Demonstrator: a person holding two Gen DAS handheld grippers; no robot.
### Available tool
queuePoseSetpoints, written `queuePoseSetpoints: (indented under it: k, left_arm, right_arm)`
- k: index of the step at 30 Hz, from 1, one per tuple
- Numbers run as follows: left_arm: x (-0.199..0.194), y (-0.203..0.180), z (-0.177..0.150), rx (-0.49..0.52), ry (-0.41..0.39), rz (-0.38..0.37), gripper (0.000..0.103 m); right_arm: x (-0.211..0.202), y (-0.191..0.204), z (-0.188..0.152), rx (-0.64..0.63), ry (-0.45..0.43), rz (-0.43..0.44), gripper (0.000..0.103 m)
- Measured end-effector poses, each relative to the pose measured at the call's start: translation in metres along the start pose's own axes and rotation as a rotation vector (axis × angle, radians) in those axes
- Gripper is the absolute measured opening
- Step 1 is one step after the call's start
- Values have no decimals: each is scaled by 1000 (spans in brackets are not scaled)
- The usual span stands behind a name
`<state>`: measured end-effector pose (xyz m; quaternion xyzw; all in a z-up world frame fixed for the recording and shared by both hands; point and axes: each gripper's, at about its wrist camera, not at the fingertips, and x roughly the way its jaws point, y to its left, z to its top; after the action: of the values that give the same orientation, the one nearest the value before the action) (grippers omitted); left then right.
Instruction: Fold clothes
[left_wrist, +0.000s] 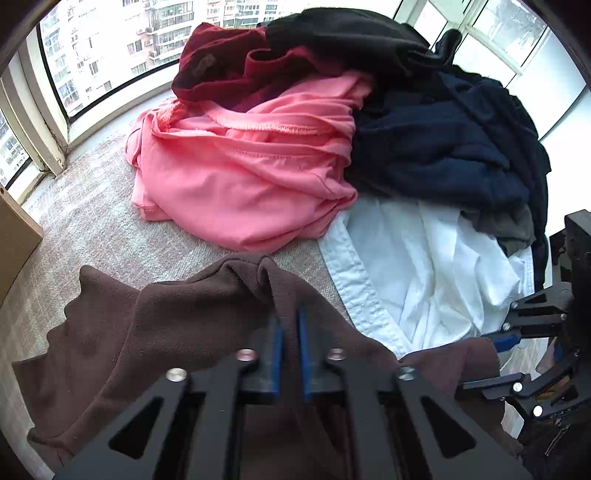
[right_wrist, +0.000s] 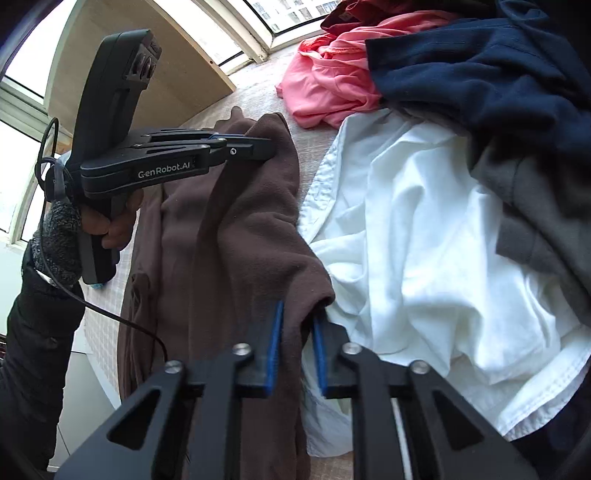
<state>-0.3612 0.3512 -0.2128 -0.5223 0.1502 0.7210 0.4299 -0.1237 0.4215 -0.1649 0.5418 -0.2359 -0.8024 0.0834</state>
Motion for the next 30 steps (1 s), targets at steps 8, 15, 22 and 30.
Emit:
queuePoseSetpoints:
  k: [8,15,22,30]
  left_arm:
    - [-19,26,-4,-53,-142,-85,2]
    - [-30,42,-22,-65,-114,-6,17]
    - [-96,-9,-47,14,-181,-44,16]
    - [-33,-76,-106,46,69,-13,17]
  right_arm:
    - [10,-18,-1,26,0,-21,12]
    - [1,-19,0,5,48,-54,23]
    - [-29,7,-10,-93,-9,-106,24]
    - [11,26,-31,-215,105,-101,22]
